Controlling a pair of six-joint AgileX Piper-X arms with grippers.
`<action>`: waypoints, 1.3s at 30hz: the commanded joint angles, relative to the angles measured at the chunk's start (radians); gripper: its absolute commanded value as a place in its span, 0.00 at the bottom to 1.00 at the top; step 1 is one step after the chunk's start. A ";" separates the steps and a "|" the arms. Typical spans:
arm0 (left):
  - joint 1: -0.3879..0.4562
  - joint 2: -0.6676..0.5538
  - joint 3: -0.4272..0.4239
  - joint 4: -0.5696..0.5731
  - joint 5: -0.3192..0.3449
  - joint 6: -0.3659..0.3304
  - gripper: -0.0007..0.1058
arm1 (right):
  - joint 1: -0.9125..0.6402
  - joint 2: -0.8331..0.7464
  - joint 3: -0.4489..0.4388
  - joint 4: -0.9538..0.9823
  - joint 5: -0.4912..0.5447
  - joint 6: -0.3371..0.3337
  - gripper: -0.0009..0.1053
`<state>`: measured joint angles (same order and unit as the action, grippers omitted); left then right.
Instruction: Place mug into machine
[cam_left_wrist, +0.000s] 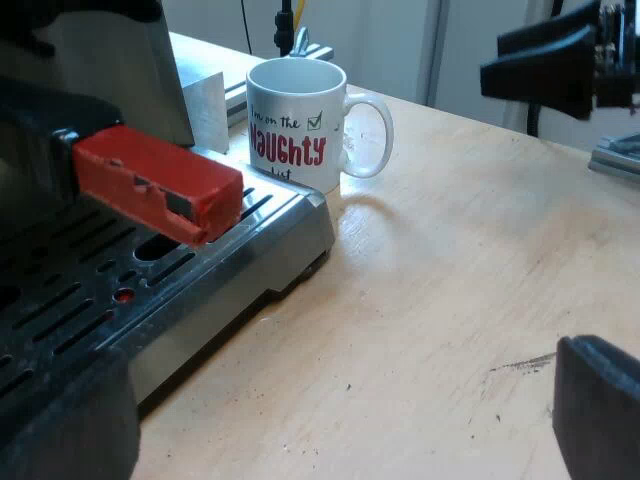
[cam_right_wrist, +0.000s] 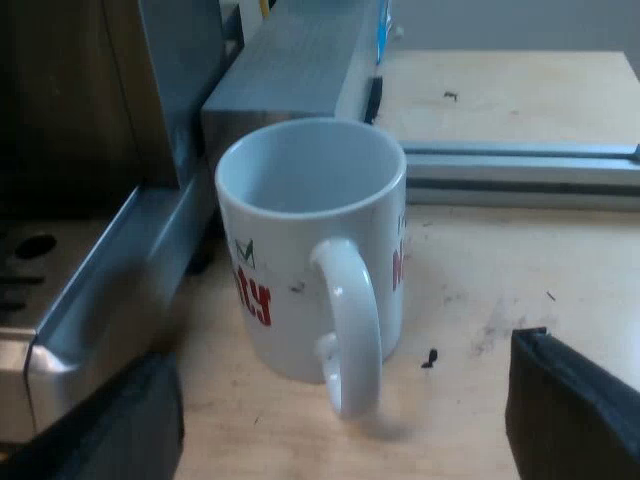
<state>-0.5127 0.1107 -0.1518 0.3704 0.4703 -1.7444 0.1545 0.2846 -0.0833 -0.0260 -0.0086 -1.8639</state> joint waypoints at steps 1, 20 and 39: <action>-0.004 0.001 -0.008 -0.016 0.006 0.000 0.80 | 0.002 0.084 0.092 -0.115 0.009 0.004 0.66; -0.004 0.001 -0.008 -0.016 0.006 0.000 0.80 | 0.002 0.832 -0.008 -0.659 0.003 0.036 0.66; -0.004 0.001 -0.008 -0.016 0.006 0.000 0.80 | 0.002 1.203 -0.263 -0.761 -0.041 0.036 0.60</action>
<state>-0.5127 0.1107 -0.1518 0.3678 0.4703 -1.7444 0.1545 1.4854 -0.3414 -0.7748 -0.0388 -1.8242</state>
